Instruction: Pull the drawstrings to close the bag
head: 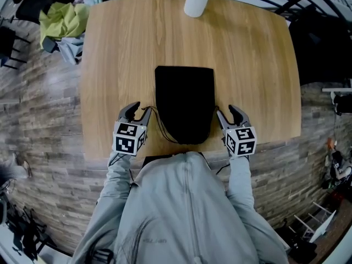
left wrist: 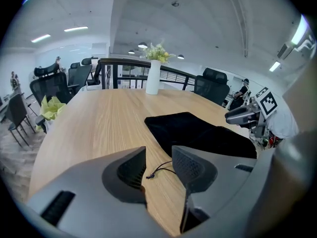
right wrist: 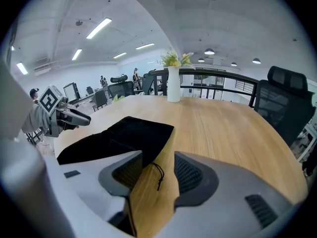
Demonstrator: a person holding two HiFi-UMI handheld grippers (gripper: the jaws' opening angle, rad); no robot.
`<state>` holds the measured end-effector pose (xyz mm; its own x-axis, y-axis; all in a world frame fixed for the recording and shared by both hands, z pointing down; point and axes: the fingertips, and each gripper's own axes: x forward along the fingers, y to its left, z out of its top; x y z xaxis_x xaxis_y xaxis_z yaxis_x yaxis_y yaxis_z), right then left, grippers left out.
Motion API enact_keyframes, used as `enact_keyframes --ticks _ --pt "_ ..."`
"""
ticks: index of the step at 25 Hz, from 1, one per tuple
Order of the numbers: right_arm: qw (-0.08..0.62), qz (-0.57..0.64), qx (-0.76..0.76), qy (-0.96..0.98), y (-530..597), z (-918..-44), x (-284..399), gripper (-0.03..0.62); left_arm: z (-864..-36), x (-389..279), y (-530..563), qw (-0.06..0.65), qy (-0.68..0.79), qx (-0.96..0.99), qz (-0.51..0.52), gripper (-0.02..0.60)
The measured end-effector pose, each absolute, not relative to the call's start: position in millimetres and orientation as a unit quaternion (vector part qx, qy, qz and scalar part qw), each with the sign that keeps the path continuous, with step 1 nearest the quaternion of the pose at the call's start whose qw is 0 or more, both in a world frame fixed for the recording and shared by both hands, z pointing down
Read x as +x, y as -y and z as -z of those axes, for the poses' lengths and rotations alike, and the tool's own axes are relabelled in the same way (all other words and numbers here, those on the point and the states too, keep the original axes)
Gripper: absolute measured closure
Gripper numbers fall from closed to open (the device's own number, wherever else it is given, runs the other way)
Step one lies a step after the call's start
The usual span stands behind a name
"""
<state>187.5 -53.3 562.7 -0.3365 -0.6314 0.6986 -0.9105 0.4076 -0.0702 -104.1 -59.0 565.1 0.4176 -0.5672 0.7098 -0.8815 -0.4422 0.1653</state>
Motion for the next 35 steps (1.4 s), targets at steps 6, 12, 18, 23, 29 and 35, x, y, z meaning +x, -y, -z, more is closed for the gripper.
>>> enact_keyframes --ticks 6,12,18,23,29,35 --pt "0.261 -0.200 0.499 0.801 67 -523 178 0.405 -529 -103 70 0.234 0.469 0.810 -0.264 0.416" --pt "0.200 -0.158 0.509 0.822 84 -465 170 0.410 -483 -104 85 0.195 0.486 0.822 -0.224 0.416" --pt "0.137 -0.106 0.507 0.844 95 -401 157 0.428 -423 -99 93 0.152 0.495 0.839 -0.165 0.421" --pt "0.081 -0.083 0.497 0.860 93 -359 143 0.477 -383 -91 87 0.121 0.496 0.850 -0.130 0.460" --pt "0.052 -0.056 0.493 0.867 87 -331 139 0.524 -353 -84 79 0.102 0.501 0.854 -0.097 0.516" --pt "0.033 -0.037 0.499 0.865 78 -314 146 0.558 -340 -88 73 0.117 0.504 0.854 -0.059 0.547"
